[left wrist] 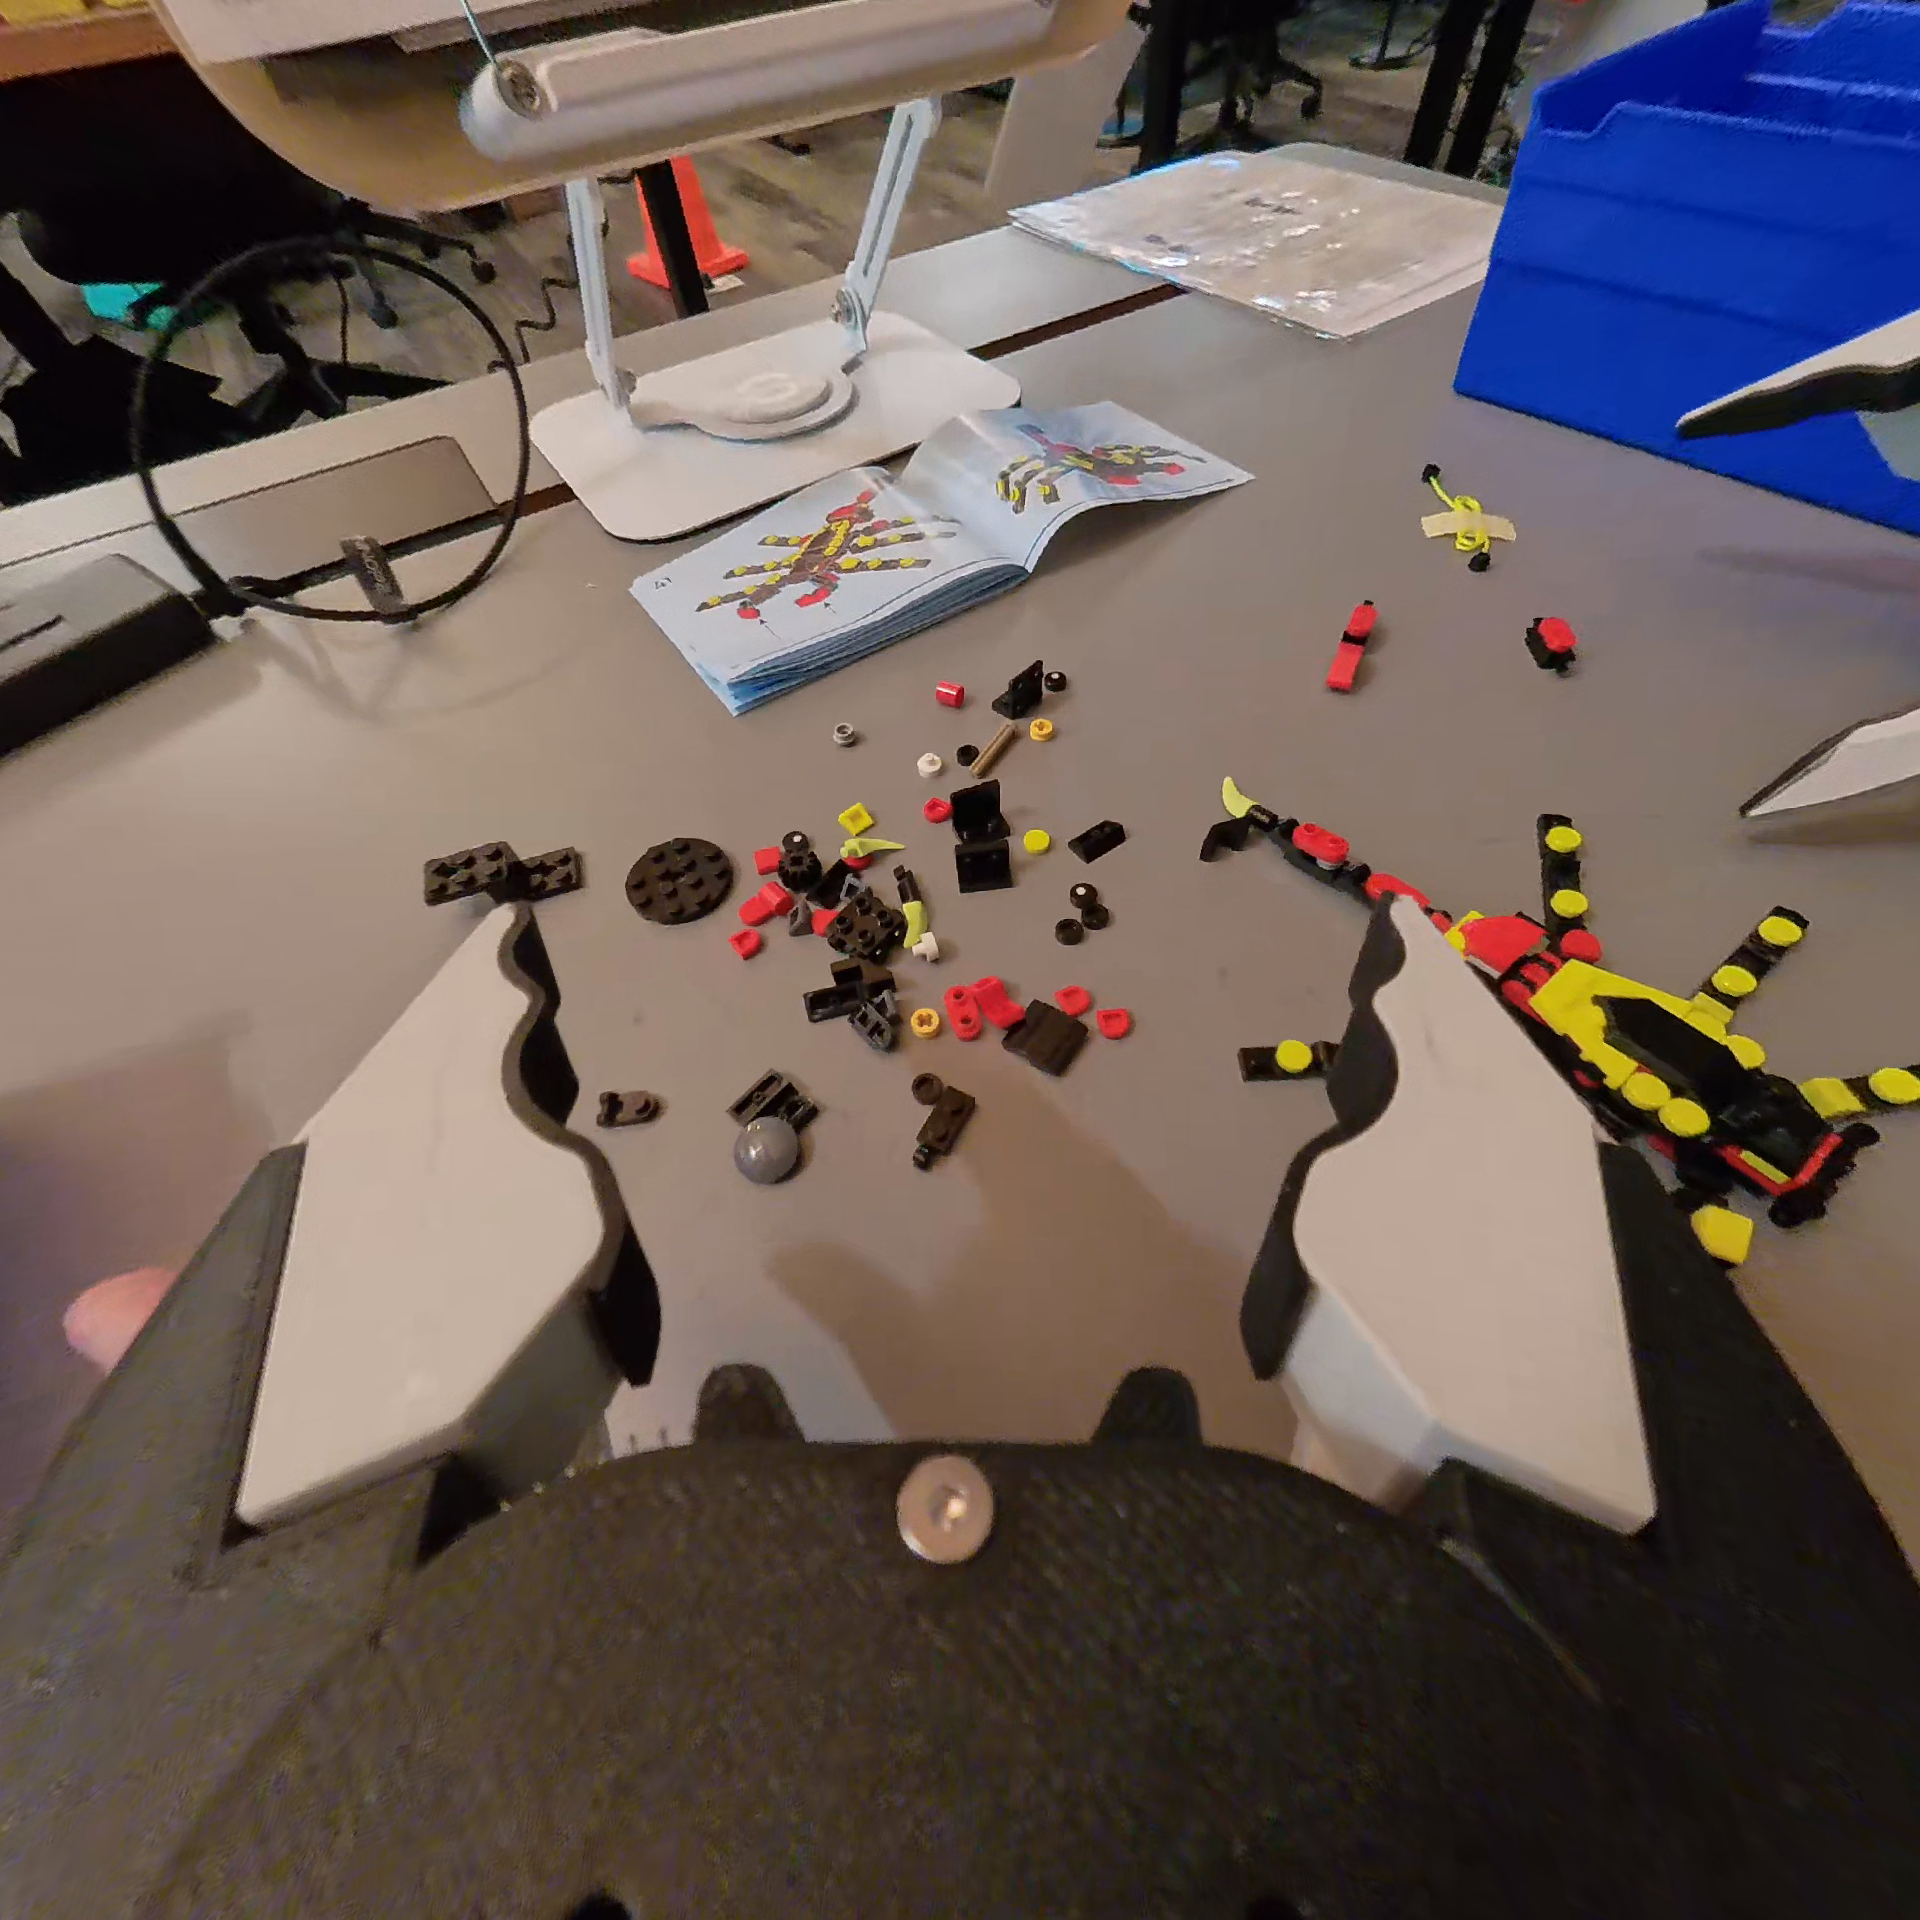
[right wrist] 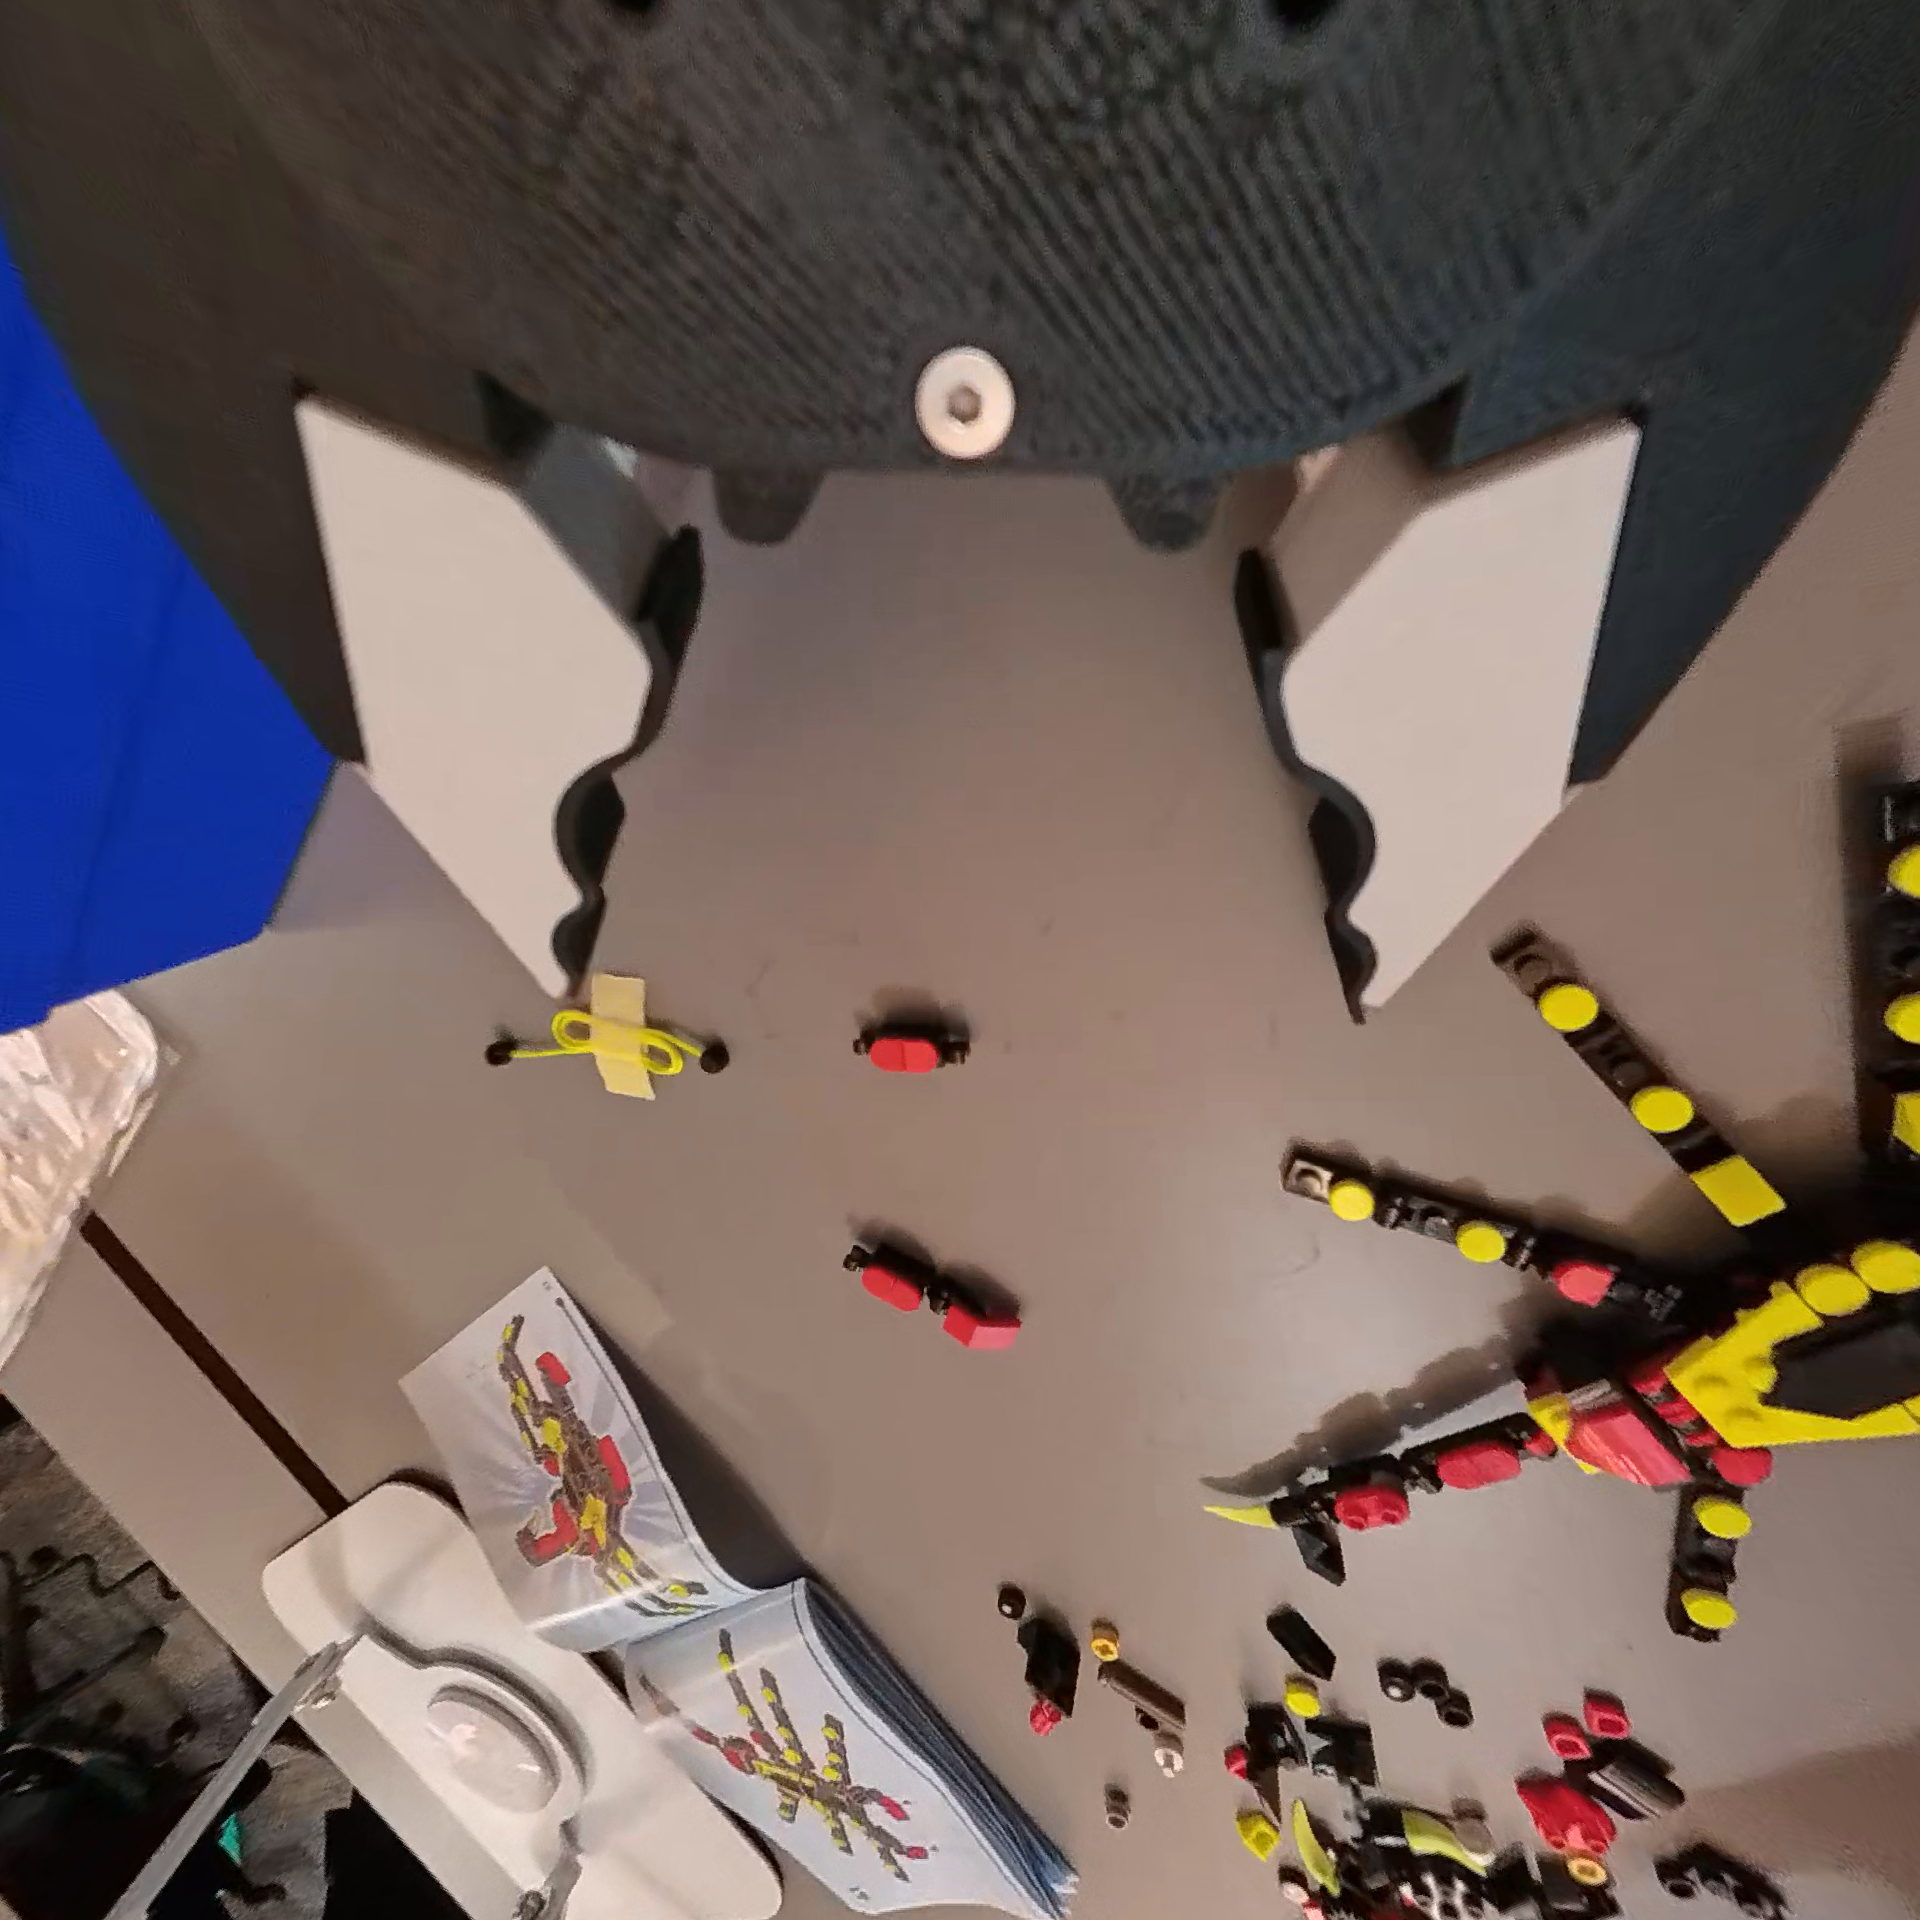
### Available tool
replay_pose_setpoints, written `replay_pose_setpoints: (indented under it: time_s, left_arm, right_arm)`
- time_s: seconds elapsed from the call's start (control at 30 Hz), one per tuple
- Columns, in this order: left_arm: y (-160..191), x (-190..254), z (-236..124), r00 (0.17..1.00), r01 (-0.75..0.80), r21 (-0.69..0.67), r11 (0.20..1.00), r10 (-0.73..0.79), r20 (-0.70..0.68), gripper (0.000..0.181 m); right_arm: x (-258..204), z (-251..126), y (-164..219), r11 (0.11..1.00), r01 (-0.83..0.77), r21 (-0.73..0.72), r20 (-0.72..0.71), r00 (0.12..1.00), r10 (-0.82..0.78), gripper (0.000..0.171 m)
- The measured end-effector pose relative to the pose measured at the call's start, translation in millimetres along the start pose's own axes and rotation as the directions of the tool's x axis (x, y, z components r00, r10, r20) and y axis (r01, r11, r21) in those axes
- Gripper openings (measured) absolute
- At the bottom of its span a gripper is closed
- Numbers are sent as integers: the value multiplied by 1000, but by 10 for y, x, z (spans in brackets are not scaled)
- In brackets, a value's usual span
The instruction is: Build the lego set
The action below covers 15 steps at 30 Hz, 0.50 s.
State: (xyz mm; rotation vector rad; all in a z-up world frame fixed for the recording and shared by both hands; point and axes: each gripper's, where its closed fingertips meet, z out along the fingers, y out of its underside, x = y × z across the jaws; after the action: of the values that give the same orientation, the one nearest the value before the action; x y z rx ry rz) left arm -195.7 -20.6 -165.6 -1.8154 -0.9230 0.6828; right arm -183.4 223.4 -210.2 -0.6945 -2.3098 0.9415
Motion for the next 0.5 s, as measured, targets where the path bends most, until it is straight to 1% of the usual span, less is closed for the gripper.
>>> replay_pose_setpoints:
  time_s: [0.03, 0.07, 0.1, 0.13, 0.17, 0.2, 0.23, 0.27, 0.3, 0.33, 0.37, 0.4, 0.43, 0.5]
  left_arm:
    - [-11, -3, -31, 1000, 1, 7, 1000, -1, 3, 146]
    - [-18, -1, -59, 1000, 4, 8, 1000, -4, 1, 140]
    - [-14, 15, -82, 1000, 8, -3, 1000, -8, -16, 123]
    - [-21, 50, -98, 999, 12, -9, 1000, -13, -52, 105]
    - [-50, 74, -111, 996, 24, 2, 1000, -24, -83, 94]
    - [-87, 62, -117, 995, 47, 19, 999, -45, -92, 89]
    - [-117, 20, -115, 994, 68, 34, 997, -65, -85, 82]
    - [-142, -23, -114, 994, 83, 51, 995, -79, -80, 74]
    - [-168, -68, -113, 993, 94, 72, 993, -89, -73, 57]
    - [-191, -115, -115, 993, 104, 96, 990, -98, -66, 35]
    - [-215, -149, -123, 992, 115, 122, 986, -108, -65, 20]
    - [-235, -194, -135, 991, 130, 148, 981, -123, -54, 3]
    - [-254, -230, -151, 990, 141, 169, 975, -135, -47, 0]
    - [-258, -229, -165, 986, 160, 164, 973, -151, -66, 0]
  right_arm:
    - [11, -7, 20, 1000, 5, -12, -12, 1000, -5, 140]
    - [28, -10, 35, 1000, 7, -24, -27, 1000, -8, 146]
    - [28, -11, 34, 1000, 10, -29, -31, 999, -11, 147]
    - [24, -9, 29, 999, 13, -32, -28, 1000, -14, 142]
    - [37, -7, 13, 999, 11, -33, -34, 999, -12, 134]
    - [78, -7, -17, 999, 14, -30, -54, 998, -15, 126]
    - [190, -25, -67, 999, 23, -23, -117, 993, -25, 112]
    - [374, -81, -131, 999, 47, -19, -228, 972, -50, 98]
    - [596, -199, -215, 997, 82, -13, -374, 924, -81, 85]
    - [771, -361, -336, 992, 119, 33, -511, 855, -86, 44]
    - [900, -556, -498, 977, 150, 150, -631, 775, -22, 12]
    - [1008, -775, -621, 943, 170, 288, -720, 687, 96, 0]
    - [1044, -868, -667, 917, 173, 360, -739, 653, 167, 0]
    - [864, -584, -654, 927, 128, 353, -601, 790, 120, 1]
